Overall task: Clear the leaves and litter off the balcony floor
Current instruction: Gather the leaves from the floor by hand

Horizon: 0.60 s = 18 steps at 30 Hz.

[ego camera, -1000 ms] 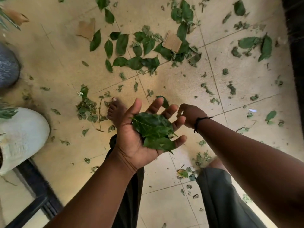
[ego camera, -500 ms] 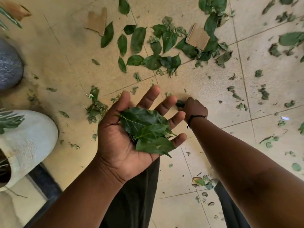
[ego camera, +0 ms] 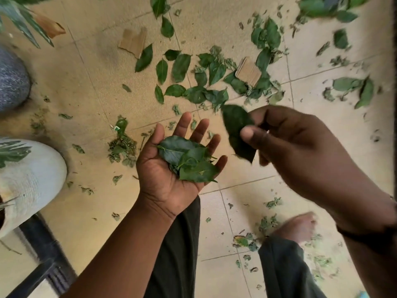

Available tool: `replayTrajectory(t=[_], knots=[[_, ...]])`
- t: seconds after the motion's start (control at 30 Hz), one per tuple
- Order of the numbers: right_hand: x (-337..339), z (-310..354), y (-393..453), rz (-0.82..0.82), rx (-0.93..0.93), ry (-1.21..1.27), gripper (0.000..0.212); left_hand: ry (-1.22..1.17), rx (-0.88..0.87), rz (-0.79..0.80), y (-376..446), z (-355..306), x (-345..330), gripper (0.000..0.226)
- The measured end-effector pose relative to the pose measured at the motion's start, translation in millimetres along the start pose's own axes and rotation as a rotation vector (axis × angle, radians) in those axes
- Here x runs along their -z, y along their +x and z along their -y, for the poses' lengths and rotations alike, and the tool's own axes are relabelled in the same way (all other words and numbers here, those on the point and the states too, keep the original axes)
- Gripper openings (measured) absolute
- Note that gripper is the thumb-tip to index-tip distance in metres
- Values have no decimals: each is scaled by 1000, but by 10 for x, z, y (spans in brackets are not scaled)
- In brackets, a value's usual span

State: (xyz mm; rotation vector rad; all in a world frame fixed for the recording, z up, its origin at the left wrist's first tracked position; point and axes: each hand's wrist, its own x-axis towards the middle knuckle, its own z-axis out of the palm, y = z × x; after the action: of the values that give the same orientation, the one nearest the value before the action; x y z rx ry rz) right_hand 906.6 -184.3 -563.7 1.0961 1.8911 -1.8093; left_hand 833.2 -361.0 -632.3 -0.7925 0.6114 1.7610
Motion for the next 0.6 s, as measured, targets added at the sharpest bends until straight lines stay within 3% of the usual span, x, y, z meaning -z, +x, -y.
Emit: replayTrajectory(t=[0.1, 0.17, 0.23, 0.33, 0.43, 0.5, 0.6], knots=[[-121, 240, -165, 223, -21, -244, 7, -112, 54, 88, 5, 41, -47, 43], [-252, 290, -196, 210, 1, -520, 10, -228, 126, 140, -9, 23, -117, 46], [-331, 365, -223, 98, 15, -635, 15, -246, 152, 161, -4, 50, -169, 45], [-350, 611, -204, -59, -19, -525, 19, -217, 168, 219, 21, 47, -271, 41], [-261, 730, 46, -193, -78, -205, 9, -191, 181, 230, 75, 11, -316, 45], [-209, 670, 383, -290, -78, -44, 5, -218, 176, 237, 107, -12, -244, 47], [-132, 250, 1076, -385, -186, -2, 11, -217, 117, 239, 163, -52, -167, 52]])
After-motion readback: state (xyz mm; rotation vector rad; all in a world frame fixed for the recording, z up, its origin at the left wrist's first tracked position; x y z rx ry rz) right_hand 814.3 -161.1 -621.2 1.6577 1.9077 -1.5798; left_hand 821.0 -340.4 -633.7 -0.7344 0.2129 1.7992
